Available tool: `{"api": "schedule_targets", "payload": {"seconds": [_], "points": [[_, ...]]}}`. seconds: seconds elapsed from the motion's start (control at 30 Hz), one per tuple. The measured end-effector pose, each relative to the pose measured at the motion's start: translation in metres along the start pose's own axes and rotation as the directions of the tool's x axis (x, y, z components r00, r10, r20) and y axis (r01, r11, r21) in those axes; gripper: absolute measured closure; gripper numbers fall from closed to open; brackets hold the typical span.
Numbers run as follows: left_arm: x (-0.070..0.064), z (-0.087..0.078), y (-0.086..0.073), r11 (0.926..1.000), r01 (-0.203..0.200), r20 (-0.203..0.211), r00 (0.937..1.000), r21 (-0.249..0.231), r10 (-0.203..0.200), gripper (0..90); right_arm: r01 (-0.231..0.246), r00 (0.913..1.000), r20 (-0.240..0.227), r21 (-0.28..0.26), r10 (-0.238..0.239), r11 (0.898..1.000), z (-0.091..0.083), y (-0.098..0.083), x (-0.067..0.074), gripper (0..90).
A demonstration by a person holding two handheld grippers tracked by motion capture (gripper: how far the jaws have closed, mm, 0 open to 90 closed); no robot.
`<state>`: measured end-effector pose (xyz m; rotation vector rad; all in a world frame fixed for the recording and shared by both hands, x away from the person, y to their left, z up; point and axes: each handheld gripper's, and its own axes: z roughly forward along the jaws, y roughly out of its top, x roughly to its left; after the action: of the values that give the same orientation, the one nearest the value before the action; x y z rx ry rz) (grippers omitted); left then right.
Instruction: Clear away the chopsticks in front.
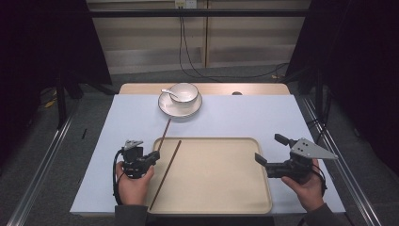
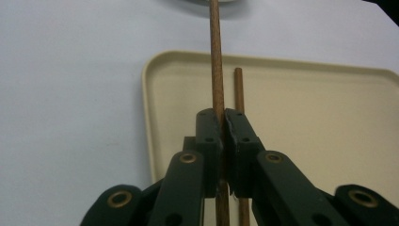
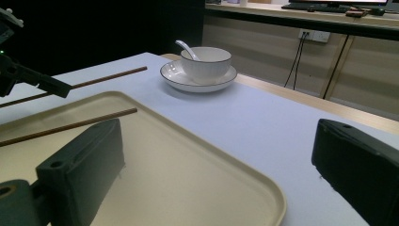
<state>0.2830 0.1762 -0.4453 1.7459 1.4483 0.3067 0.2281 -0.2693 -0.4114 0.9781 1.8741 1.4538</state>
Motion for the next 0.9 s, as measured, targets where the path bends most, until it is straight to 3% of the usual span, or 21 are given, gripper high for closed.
{"api": "schedule_targets", "payload": {"seconds": [0.1,0.17,0.47,0.9], "points": [[-0.003,-0.004,-0.005,1.0,-0.003,0.003,1.0,0.006,0.003,85.0,0.003,1.0,0.0,0.003,-0.003,1.0,0.0,0.0,0.0,2.6],[-0.005,-0.01,-0.01,1.0,-0.002,0.03,0.9995,0.009,0.002,85.0,0.003,1.0,-0.003,0.006,-0.003,1.0,0.0,0.0,0.001,2.6],[-0.009,-0.02,-0.028,0.9987,-0.022,0.041,0.9989,0.046,0.02,84.9,0.011,0.9999,-0.003,-0.002,-0.011,1.0,0.0,0.0,0.002,2.6],[-0.01,-0.02,-0.036,0.996,-0.026,0.058,0.9981,0.086,0.021,84.9,0.012,0.9999,0.005,0.0,-0.012,1.0,0.0,0.0,0.001,2.6]]}}
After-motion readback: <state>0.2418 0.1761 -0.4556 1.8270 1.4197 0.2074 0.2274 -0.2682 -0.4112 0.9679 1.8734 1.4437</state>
